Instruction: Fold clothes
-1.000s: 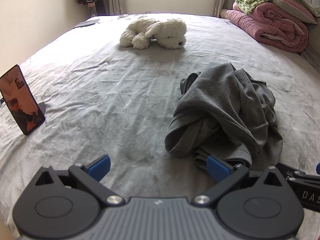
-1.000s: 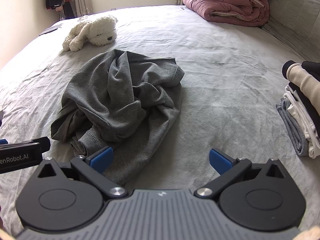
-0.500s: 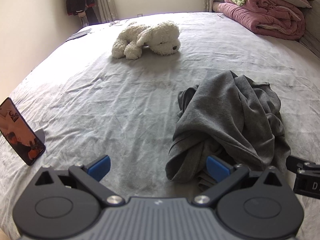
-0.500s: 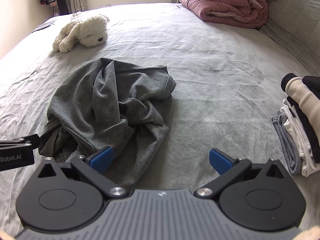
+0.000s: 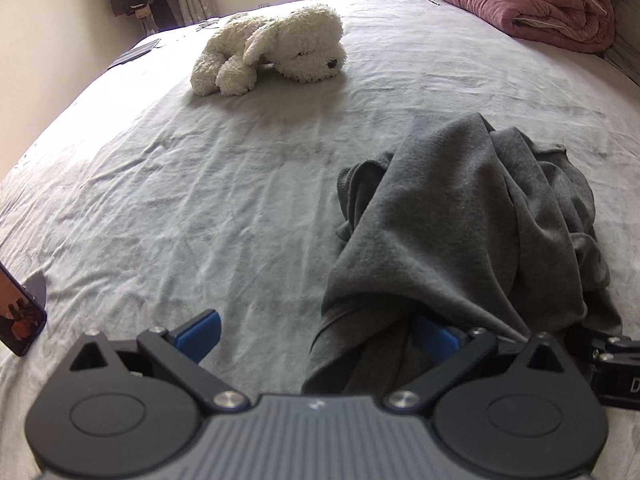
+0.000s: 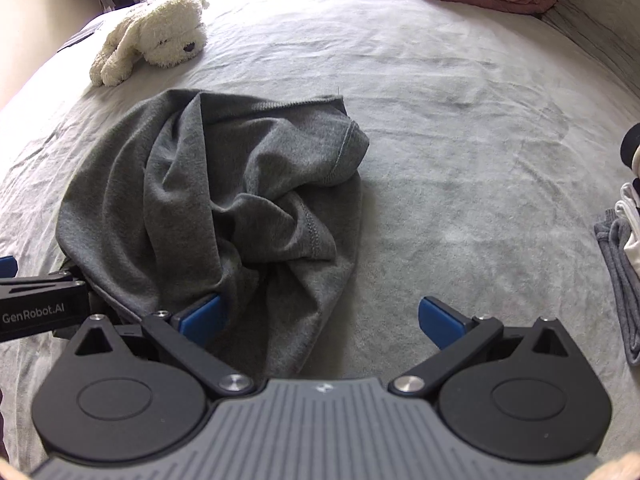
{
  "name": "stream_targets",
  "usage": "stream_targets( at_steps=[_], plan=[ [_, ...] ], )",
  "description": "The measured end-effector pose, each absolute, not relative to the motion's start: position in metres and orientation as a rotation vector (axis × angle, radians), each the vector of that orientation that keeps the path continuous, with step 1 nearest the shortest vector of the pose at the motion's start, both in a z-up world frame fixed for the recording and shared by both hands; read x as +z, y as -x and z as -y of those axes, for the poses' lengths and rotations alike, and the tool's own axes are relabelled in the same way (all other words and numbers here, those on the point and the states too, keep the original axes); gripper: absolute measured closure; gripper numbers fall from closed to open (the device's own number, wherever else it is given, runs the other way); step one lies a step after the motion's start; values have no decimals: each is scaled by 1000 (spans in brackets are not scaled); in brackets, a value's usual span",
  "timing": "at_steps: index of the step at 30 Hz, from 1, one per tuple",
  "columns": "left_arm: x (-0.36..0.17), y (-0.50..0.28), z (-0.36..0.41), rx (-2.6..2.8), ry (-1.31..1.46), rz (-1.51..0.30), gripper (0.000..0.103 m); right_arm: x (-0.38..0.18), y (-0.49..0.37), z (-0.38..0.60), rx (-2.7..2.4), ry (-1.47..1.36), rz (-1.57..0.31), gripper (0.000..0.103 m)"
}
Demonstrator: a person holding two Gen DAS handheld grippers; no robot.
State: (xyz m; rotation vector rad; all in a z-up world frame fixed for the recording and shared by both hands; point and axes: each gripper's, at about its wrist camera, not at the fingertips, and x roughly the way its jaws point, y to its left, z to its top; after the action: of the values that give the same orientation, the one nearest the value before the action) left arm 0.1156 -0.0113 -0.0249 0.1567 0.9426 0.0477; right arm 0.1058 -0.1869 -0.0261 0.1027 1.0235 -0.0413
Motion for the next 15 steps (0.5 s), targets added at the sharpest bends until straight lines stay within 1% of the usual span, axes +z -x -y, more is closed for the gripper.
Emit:
stream_targets(
  at_steps=[5, 12, 15],
  plan=[
    [-43, -129, 10, 33, -142, -968, 0, -43, -120, 191, -46, -93, -1049, 0],
    [-53, -130, -2, -43, -100, -916, 0, -46, -118, 190, -9, -57, -1026, 0],
    [-53, -131, -9, -76, -77, -915, 0, -46, -116, 188, 29, 5, -1028, 0]
  ],
)
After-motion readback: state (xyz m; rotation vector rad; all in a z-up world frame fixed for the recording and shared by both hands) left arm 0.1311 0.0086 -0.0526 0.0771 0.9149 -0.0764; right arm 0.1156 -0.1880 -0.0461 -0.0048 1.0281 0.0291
